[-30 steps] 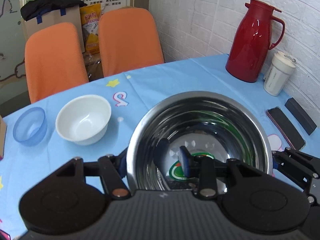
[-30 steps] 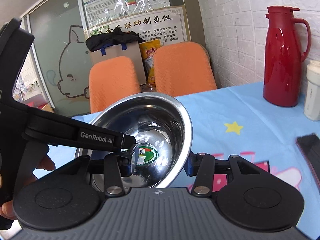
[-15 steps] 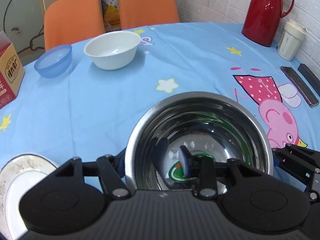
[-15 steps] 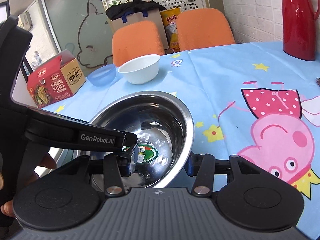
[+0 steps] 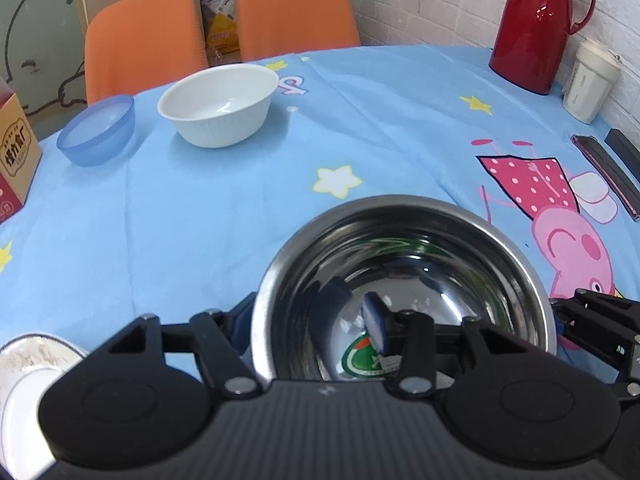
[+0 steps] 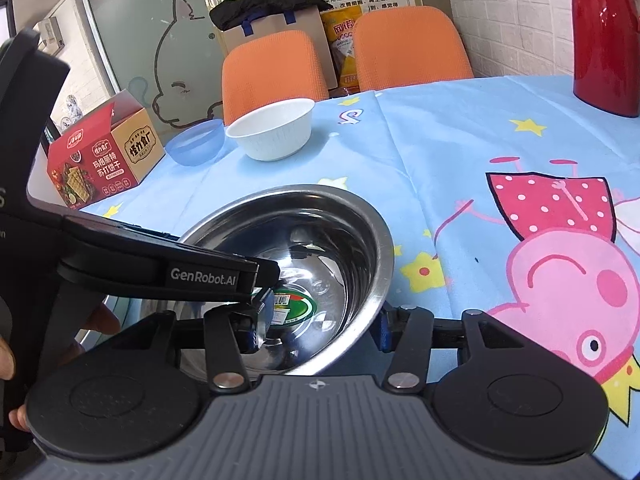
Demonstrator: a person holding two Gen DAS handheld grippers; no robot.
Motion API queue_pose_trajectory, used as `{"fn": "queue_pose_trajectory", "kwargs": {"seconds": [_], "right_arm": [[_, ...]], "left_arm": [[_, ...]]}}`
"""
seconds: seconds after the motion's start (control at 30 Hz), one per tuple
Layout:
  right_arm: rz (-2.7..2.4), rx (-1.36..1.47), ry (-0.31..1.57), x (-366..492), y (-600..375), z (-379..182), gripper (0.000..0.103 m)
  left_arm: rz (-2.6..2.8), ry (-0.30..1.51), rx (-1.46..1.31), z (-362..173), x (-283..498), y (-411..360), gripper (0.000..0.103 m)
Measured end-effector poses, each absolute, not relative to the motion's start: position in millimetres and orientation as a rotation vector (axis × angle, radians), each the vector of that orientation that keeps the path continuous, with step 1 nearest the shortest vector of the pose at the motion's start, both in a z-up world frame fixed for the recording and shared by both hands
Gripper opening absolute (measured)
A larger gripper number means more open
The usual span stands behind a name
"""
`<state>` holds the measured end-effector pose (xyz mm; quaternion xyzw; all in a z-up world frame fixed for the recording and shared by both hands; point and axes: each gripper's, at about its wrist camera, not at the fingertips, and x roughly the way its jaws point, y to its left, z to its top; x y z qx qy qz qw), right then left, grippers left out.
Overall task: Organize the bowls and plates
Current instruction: 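Carry the steel bowl onto the plate stack and open both grippers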
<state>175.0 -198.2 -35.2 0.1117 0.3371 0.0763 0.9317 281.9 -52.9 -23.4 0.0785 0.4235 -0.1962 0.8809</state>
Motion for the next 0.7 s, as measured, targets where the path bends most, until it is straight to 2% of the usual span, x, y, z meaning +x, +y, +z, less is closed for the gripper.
{"fn": "queue_pose_trajectory", "kwargs": {"seconds": [0.03,0.1,0.33,0.7], "right_arm": [[0.142,0.248,0.688,174.9,-201.8,-34.3,0.090],[0.127,0.291,0.678,172.8,-211.5,-31.8,0.103],[0.061,0.344,0.586,156.3,-235.8,-12.2,0.103],[0.074,0.289,0.579,163.8,-230.2,0.0,0.103]], "left_arm": [[-0.381,0.866,0.165,-22.4,282.1,-51.3,0.069],[-0.381,0.852,0.146,-18.2,281.9,-45.7,0.073],[-0.389,0.797,0.135,1.2,267.0,-38.1,0.073],[-0.407,0.745,0.138,16.7,254.6,-26.8,0.073]]}}
